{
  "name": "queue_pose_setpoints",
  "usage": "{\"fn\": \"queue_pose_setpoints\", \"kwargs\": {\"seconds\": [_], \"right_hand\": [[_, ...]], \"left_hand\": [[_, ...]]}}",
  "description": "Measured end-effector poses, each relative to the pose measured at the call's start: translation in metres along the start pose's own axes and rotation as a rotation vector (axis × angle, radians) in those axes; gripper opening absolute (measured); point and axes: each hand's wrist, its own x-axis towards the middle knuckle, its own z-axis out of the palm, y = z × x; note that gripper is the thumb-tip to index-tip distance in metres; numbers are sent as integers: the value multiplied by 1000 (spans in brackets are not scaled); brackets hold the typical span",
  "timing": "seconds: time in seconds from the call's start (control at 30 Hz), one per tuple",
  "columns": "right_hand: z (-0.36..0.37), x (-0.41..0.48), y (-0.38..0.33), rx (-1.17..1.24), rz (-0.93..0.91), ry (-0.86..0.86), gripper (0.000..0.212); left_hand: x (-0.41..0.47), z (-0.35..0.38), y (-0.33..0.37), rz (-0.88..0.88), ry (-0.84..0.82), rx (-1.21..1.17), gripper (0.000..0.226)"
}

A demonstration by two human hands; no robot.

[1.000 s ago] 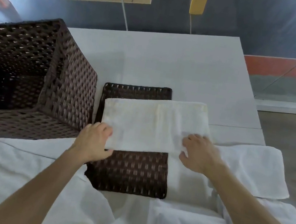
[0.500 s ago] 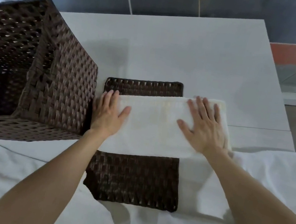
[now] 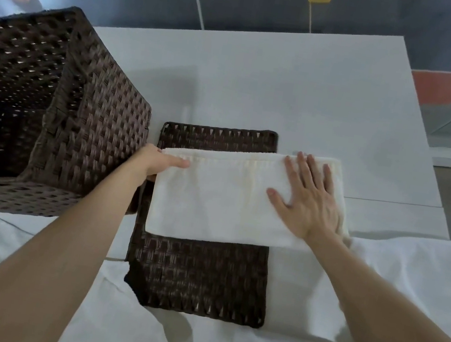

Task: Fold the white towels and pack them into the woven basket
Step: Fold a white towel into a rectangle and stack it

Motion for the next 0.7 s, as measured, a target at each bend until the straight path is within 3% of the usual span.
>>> {"fn": "queue_pose_setpoints", "kwargs": {"seconds": [0.1, 0.13, 0.23, 0.3, 0.4, 0.5, 0.57, 0.63, 0.7], "right_hand": [[1, 0, 0, -14, -10, -7, 88], [2, 1, 1, -14, -10, -9, 88], [1, 2, 1, -14, -13, -44, 88], [0, 3, 1, 12, -10, -97, 88], [-22, -4, -8, 154, 30, -111, 92], [-84, -30, -44, 630, 169, -20, 85], [-133, -50, -75, 851, 224, -80, 96], [-167, -60, -94, 908, 261, -164, 115], [-179, -61, -95, 896, 348, -140, 120]], "left_hand": [[-1, 8, -15, -48, 4, -112, 154], [-20, 9, -10, -41, 11, -153, 144], [-51, 7, 1, 13, 39, -208, 80], [-69, 1, 14, 56, 24, -228, 58], [-110, -7, 53, 117, 41, -292, 62], [-152, -2, 102, 236, 92, -297, 83], [-178, 10, 132, 280, 55, -255, 97], [-199, 27, 156, 308, -37, -202, 76], [-221, 49, 178, 350, -86, -94, 25]]}}
